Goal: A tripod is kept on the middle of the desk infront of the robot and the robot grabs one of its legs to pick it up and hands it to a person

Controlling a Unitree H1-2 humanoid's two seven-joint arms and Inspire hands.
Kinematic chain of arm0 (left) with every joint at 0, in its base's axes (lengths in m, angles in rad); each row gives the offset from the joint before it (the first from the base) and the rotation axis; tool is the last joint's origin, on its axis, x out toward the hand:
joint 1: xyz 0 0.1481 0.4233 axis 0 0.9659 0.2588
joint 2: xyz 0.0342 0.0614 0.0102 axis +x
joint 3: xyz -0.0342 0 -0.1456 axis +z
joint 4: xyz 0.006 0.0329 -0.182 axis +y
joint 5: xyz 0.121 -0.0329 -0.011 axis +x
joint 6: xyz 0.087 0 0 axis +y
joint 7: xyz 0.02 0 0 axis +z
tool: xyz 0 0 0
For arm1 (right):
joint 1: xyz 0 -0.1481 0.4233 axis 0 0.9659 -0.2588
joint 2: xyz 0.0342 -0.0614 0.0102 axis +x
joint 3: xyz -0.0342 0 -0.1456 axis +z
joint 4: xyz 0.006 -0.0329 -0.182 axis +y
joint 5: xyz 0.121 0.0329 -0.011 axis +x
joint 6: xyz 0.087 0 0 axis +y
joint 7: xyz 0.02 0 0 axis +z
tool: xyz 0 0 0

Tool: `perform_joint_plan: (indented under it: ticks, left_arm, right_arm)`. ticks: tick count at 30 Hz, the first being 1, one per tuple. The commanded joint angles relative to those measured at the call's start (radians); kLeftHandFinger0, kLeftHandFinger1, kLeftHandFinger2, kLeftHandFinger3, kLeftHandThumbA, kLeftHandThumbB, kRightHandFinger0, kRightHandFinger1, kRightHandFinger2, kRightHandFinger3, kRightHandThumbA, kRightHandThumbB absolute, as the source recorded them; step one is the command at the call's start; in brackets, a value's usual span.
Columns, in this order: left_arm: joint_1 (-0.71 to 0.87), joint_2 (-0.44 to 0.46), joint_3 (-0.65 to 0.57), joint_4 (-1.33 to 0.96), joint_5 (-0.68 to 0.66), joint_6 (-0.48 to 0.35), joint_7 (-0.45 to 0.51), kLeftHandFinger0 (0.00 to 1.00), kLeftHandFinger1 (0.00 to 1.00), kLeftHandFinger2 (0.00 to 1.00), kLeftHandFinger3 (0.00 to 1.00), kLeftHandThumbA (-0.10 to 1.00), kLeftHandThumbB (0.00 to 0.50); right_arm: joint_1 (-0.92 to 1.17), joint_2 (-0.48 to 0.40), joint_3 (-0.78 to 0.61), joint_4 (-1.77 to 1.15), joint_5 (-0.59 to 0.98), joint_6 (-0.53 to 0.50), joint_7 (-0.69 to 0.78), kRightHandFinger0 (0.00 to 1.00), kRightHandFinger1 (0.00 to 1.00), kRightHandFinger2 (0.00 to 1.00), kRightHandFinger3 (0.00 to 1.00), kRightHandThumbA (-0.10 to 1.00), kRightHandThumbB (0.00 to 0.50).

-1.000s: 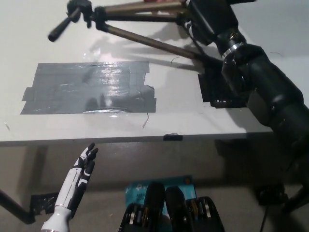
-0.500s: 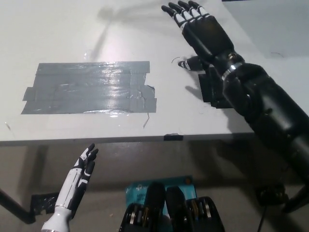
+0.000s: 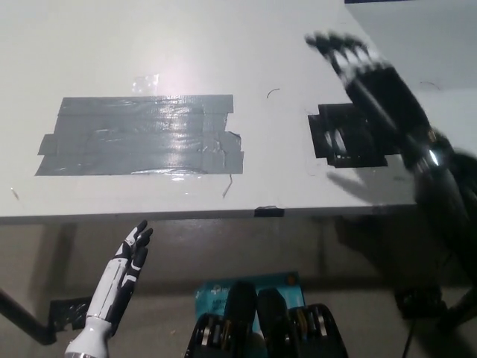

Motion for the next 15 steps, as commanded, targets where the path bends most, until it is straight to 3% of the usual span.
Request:
perform_joint_plan:
  ticks: [1,3,4,8,12,15]
  left_arm:
    - [-0.035,-0.002,0.002,-0.003,-0.04,-0.06,-0.012,1.0,1.0,1.0,1.0,1.0,0.083]
    - [-0.027,-0.005,0.003,0.005,-0.04,-0.066,-0.009,1.0,1.0,1.0,1.0,1.0,0.095]
    - [-0.016,-0.004,0.005,0.005,-0.044,-0.064,-0.009,1.0,1.0,1.0,1.0,1.0,0.111]
    - [0.018,-0.003,0.005,0.003,-0.043,-0.065,-0.009,1.0,1.0,1.0,1.0,1.0,0.121]
    - [0.053,-0.005,0.005,-0.002,-0.042,-0.068,-0.005,1.0,1.0,1.0,1.0,1.0,0.125]
    - [0.07,-0.005,0.003,0.001,-0.042,-0.083,-0.004,1.0,1.0,1.0,1.0,1.0,0.126]
  right_arm:
    - [0.439,-0.187,-0.244,-0.808,0.557,0.139,0.045,1.0,1.0,1.0,1.0,1.0,0.419]
    - [0.548,-0.138,-0.217,-0.738,0.558,0.089,0.03,1.0,1.0,1.0,1.0,1.0,0.429]
    - [0.581,-0.105,-0.2,-0.683,0.553,0.046,0.023,1.0,1.0,1.0,1.0,1.0,0.394]
    - [0.622,-0.027,-0.182,-0.573,0.599,-0.018,0.022,1.0,1.0,1.0,1.0,1.0,0.383]
    - [0.625,0.129,-0.161,-0.37,0.634,-0.095,0.017,1.0,1.0,1.0,1.0,1.0,0.255]
    - [0.628,0.213,-0.17,-0.254,0.674,-0.102,0.035,1.0,1.0,1.0,1.0,1.0,0.226]
